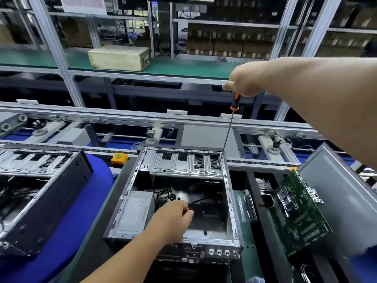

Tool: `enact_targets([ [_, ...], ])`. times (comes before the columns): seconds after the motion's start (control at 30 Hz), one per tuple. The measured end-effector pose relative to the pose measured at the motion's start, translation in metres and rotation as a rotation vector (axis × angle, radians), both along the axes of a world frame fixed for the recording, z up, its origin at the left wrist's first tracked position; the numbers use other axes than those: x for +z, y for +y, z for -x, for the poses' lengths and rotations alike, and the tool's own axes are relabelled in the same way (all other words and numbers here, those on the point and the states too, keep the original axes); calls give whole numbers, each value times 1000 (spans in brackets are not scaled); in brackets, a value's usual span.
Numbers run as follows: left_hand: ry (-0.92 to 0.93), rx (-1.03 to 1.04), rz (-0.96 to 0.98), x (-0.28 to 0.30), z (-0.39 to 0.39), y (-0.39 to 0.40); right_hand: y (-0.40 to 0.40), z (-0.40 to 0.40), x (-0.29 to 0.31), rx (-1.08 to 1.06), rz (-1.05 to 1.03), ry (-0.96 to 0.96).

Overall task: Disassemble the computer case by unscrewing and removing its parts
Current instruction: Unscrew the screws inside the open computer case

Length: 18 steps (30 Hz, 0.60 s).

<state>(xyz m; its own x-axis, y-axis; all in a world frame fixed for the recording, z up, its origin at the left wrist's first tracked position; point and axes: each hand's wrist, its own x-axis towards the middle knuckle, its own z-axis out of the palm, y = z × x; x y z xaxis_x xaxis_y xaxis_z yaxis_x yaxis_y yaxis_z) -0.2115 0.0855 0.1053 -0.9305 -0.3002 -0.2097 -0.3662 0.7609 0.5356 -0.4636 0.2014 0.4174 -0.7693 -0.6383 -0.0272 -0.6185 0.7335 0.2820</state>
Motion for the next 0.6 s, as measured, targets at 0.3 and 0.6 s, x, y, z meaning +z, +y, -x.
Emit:
enact_targets([
  [0.3,81,-41,-26,-4,-3,-4,10,2,-6,-67,212,-80],
  [0.6,112,-72,-29,-8,-2,-5,5,-16,2,-104,214,-195],
])
